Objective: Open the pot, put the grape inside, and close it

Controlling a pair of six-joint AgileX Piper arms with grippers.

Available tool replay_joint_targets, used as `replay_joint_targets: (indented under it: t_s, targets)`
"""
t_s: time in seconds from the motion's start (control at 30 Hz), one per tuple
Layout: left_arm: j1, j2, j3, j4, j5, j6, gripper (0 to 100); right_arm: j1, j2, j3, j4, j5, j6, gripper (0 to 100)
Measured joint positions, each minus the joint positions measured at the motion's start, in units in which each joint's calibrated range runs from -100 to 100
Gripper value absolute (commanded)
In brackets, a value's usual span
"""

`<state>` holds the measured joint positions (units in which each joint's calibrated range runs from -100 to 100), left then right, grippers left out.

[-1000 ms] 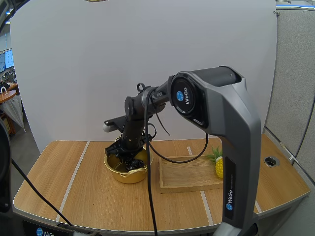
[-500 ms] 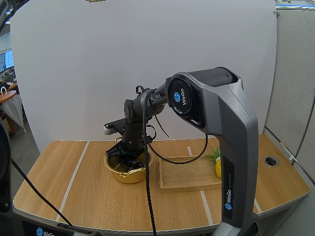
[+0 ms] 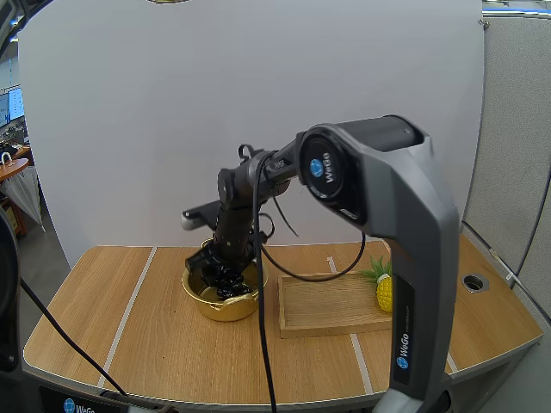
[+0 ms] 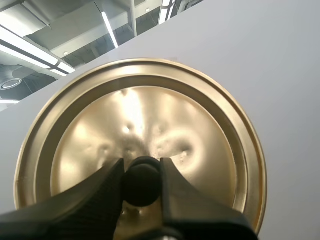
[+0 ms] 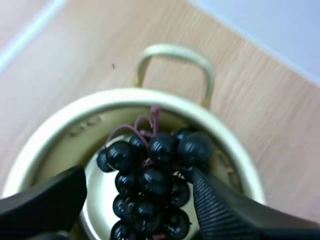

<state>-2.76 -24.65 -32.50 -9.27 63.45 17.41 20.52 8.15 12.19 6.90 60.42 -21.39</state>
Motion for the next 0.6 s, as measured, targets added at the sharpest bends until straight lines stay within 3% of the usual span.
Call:
replay_joint_targets:
  t_s: [0.4, 0.6]
  targets:
    - [0.0, 0.0, 0.0, 0.0, 0.0, 0.0, 0, 0.0, -14.53, 0.17, 0.0, 8.94, 0.77, 100]
    - [0.0, 0.0, 0.0, 0.0, 0.0, 0.0, 0, 0.0, -23.38, 5.19, 0.48, 10.84, 0.77, 100]
